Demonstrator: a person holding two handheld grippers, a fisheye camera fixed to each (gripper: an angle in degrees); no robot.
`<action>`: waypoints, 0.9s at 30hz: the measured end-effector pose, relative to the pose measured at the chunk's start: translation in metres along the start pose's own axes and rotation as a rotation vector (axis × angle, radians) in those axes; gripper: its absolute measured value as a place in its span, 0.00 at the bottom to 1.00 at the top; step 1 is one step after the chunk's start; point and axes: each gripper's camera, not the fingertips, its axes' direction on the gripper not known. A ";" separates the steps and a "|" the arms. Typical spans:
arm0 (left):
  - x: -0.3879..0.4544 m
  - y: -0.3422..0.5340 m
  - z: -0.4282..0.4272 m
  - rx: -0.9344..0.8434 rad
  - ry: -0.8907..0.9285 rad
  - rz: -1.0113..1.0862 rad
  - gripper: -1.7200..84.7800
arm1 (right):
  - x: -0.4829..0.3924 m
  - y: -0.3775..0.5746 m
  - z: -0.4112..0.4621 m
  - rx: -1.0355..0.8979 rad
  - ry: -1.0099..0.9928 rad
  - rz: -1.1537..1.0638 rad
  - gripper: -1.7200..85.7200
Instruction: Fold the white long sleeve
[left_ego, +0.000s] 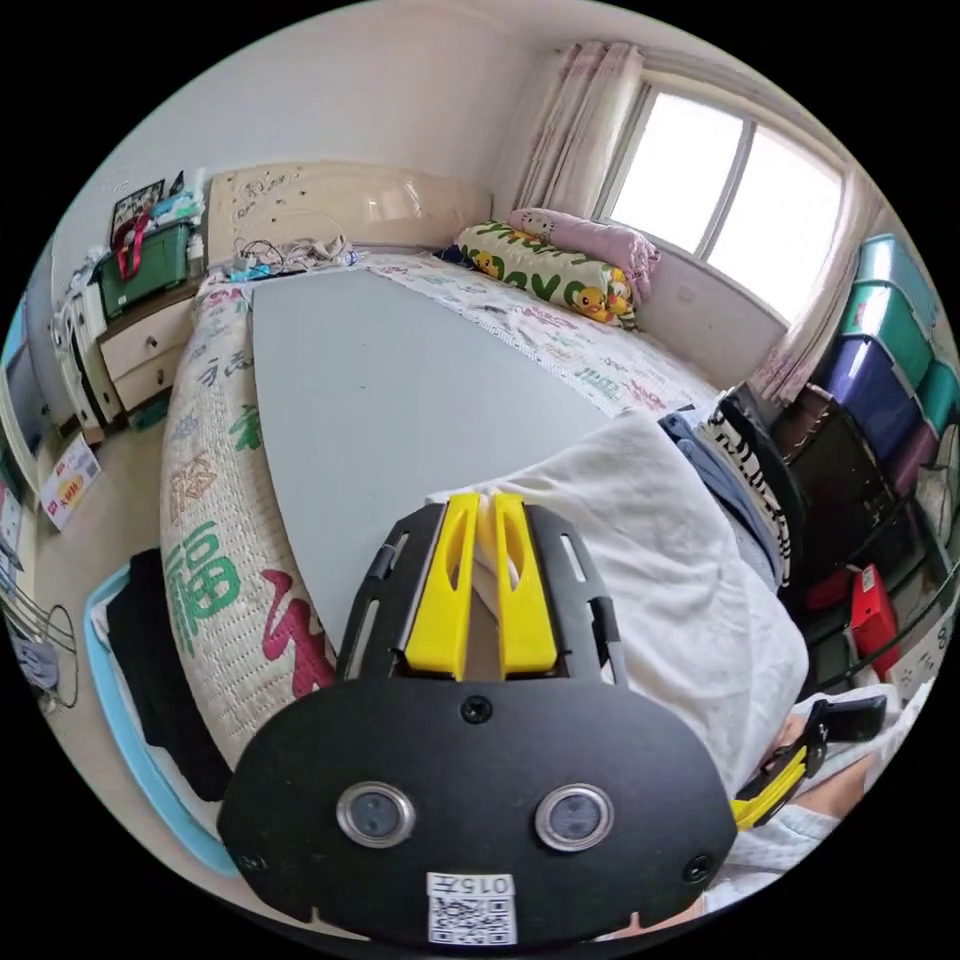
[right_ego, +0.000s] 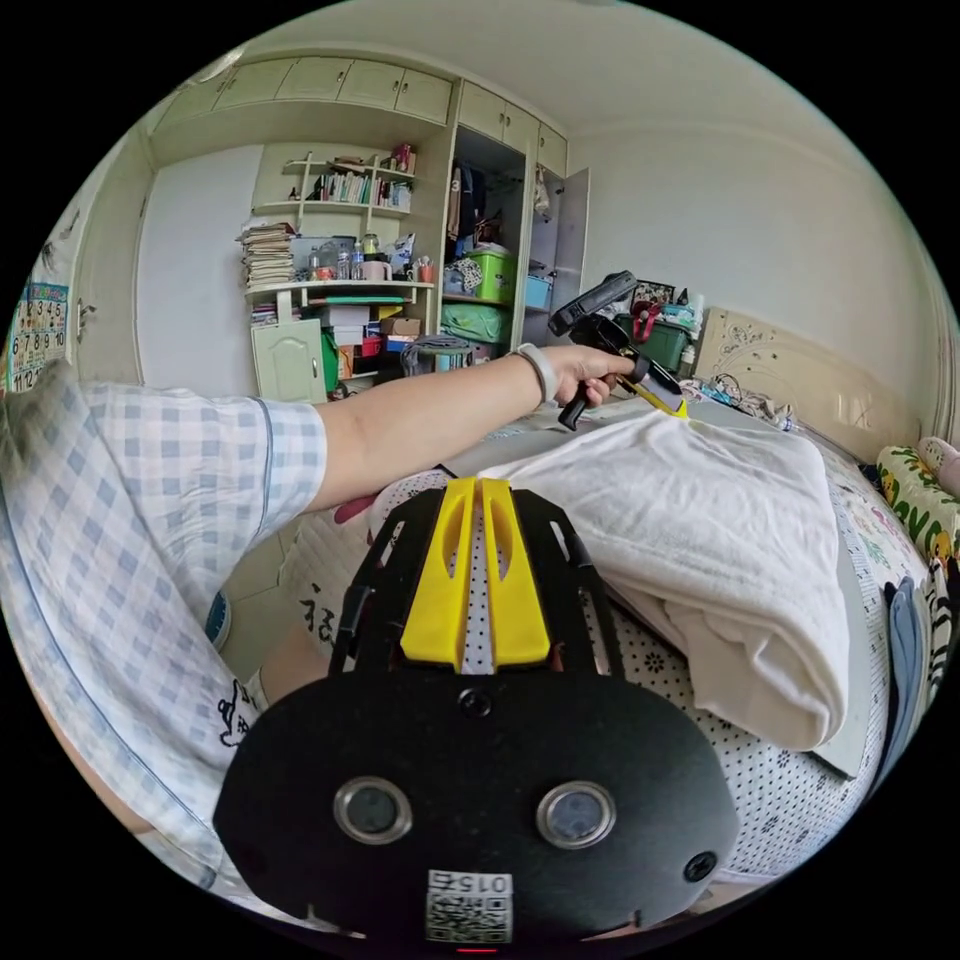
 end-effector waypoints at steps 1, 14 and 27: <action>0.014 -0.003 -0.004 0.010 -0.047 0.018 0.05 | -0.002 -0.002 0.002 -0.006 0.002 -0.006 0.01; 0.138 -0.029 -0.005 -0.066 -0.428 0.201 0.04 | 0.007 -0.016 -0.087 0.100 -0.103 -0.085 0.10; 0.156 -0.049 -0.055 -0.038 -0.310 0.094 0.04 | -0.059 -0.059 -0.045 -0.041 0.124 -0.219 0.14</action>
